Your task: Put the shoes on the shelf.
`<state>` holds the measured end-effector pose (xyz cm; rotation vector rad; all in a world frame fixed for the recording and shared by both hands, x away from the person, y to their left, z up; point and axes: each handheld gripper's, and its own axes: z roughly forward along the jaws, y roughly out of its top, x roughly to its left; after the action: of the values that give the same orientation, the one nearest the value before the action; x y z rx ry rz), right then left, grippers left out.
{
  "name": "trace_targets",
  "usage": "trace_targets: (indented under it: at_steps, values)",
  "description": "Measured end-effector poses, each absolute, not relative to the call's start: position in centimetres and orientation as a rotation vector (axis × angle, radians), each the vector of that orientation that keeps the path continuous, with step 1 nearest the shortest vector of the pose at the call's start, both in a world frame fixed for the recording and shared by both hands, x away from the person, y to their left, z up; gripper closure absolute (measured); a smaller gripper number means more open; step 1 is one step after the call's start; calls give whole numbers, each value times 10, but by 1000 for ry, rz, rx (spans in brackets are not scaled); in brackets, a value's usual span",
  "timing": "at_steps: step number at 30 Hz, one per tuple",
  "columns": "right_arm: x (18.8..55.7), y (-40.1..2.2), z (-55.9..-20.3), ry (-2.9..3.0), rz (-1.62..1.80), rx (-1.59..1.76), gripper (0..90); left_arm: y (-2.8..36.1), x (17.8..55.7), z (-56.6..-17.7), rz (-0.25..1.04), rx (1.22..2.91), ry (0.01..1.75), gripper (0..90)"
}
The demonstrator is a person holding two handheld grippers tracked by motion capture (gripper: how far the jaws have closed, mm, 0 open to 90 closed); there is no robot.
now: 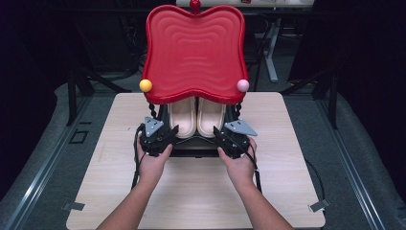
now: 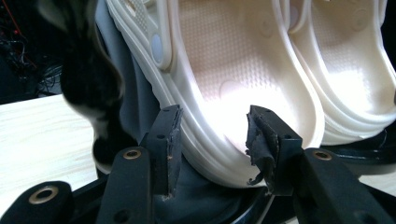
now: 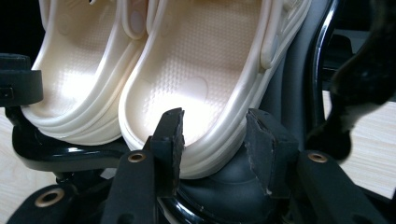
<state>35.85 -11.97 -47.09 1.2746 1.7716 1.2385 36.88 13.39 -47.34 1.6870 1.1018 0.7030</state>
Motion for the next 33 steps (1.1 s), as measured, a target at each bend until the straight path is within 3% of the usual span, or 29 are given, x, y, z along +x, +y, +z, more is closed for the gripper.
trace_targets:
  at_steps: [18, 33]
  values:
    - [336, -127, -463, 1817, 1261, 1196, 534, 150, 342, -471, 693, 1706, 1045, 507]
    - [306, -154, -459, 1869, 1193, 1136, 500, 185, 310, -475, 677, 1716, 1056, 490]
